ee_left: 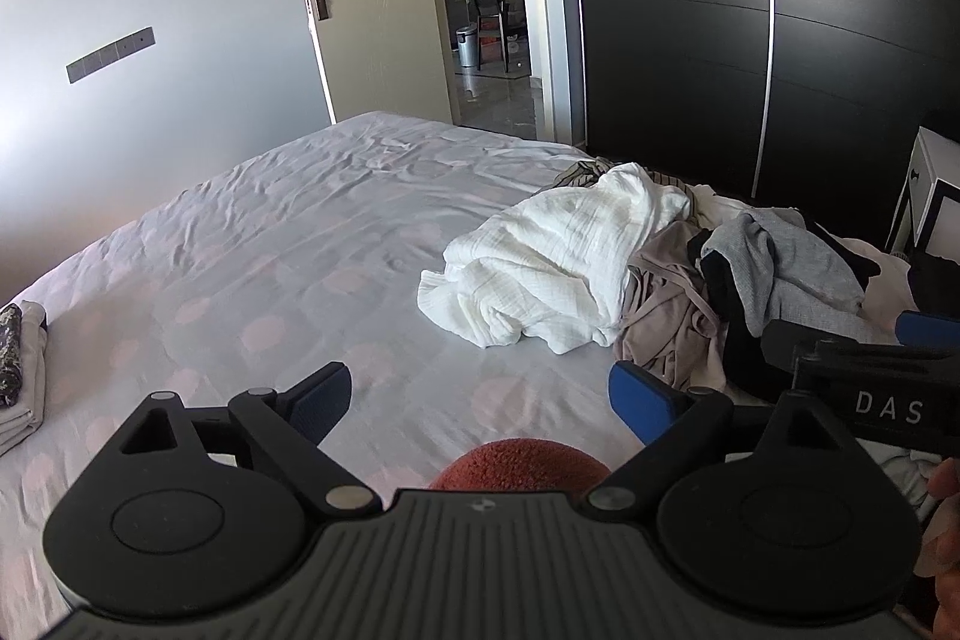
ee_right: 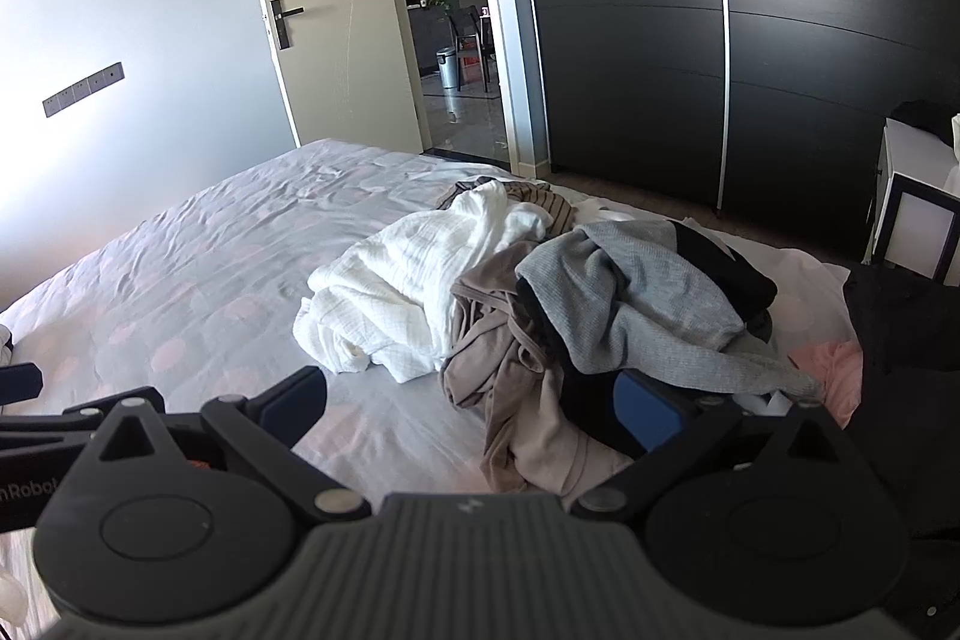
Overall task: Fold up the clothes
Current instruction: 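Move both tools toward the heap of clothes on the bed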
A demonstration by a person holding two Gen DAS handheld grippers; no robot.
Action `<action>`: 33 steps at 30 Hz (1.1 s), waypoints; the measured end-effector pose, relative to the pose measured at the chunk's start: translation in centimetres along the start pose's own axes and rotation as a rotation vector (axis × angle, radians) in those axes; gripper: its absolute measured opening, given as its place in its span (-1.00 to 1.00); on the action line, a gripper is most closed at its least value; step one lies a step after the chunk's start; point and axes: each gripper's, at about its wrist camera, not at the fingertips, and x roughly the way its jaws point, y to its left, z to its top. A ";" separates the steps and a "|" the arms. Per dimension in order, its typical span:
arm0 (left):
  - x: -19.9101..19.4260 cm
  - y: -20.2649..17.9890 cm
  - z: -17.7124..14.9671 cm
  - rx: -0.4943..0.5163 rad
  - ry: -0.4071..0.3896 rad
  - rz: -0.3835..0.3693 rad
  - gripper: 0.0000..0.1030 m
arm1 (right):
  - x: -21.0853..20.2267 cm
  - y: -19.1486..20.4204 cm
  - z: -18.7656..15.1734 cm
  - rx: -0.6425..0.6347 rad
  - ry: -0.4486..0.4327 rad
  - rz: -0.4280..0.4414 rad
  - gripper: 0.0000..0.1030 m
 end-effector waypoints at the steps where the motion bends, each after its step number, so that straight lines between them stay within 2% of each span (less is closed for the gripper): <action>1: 0.0 0.0 0.0 -0.003 -0.001 -0.004 1.00 | -0.1 0.0 0.0 -0.002 -0.001 -0.003 1.00; 5: 0.0 0.0 0.0 -0.020 -0.001 -0.024 1.00 | -0.3 -0.2 0.0 -0.004 -0.005 -0.013 1.00; 33: -0.2 0.1 -0.3 -0.009 0.018 0.006 1.00 | -1.2 -0.2 0.2 -0.015 -0.024 -0.017 1.00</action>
